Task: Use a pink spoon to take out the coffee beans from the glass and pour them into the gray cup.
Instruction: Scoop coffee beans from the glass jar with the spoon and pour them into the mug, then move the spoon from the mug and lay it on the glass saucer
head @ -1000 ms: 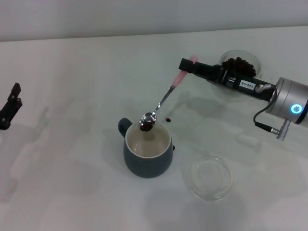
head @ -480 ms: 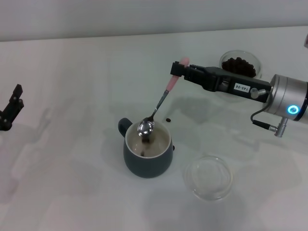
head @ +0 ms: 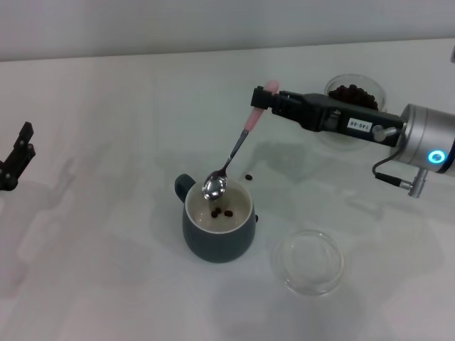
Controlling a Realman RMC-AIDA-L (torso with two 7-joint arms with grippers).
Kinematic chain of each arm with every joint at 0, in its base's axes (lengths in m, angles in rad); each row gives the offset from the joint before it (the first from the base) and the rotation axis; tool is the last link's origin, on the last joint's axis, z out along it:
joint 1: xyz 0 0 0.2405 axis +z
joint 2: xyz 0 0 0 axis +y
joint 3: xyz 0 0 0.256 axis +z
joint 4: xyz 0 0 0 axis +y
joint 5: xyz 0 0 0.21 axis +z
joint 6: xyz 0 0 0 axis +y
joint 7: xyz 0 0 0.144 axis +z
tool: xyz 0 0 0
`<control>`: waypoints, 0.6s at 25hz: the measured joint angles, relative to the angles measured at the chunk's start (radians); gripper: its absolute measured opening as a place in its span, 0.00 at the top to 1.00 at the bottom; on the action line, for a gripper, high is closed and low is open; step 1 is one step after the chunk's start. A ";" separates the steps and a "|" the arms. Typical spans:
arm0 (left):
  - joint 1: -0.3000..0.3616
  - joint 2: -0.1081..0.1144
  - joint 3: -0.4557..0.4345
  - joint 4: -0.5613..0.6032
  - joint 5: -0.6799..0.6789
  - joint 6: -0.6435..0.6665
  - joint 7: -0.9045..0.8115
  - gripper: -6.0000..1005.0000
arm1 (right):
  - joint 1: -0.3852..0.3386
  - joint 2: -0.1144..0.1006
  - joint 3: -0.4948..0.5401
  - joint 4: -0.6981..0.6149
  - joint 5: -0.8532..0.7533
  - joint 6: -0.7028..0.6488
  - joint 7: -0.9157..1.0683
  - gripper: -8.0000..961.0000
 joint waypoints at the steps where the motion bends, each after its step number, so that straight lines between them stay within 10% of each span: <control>1: -0.001 0.000 0.000 0.000 -0.001 -0.001 0.000 0.25 | -0.001 -0.002 0.000 -0.001 0.003 0.011 0.010 0.80; 15: -0.018 0.004 -0.007 0.001 -0.006 -0.005 0.001 0.25 | -0.171 -0.060 0.058 -0.153 0.024 0.069 0.096 0.80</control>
